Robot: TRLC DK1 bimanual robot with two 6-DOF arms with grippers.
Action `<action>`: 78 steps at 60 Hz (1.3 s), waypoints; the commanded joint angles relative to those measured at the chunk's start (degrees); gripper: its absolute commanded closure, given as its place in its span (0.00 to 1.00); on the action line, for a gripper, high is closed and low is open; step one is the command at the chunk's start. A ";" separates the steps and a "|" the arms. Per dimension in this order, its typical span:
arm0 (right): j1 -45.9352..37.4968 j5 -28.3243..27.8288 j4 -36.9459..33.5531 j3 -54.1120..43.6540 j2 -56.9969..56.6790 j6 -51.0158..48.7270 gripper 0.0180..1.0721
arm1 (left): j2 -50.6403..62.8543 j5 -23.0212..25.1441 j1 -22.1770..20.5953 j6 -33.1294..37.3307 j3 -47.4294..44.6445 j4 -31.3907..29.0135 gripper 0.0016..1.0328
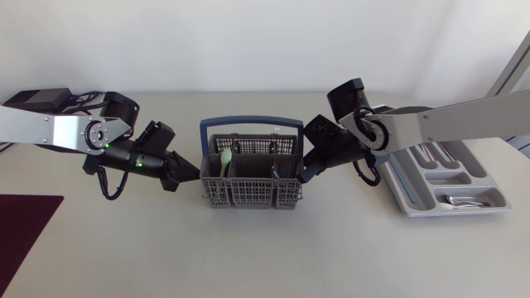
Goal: Sort the cutlery from the basket into the organizer compartments.
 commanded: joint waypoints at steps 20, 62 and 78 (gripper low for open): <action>-1.87 1.17 2.45 -11.47 -14.64 -1.88 0.80 | -6.35 1.25 2.69 1.51 -2.49 -0.42 0.97; 12.90 0.82 4.20 -23.34 -36.09 -5.22 0.65 | -27.97 -10.00 -6.81 1.16 -14.44 2.83 0.97; 14.21 0.82 10.00 -24.83 -32.66 -8.74 0.64 | -29.03 -11.41 -8.30 1.42 -16.99 6.35 0.97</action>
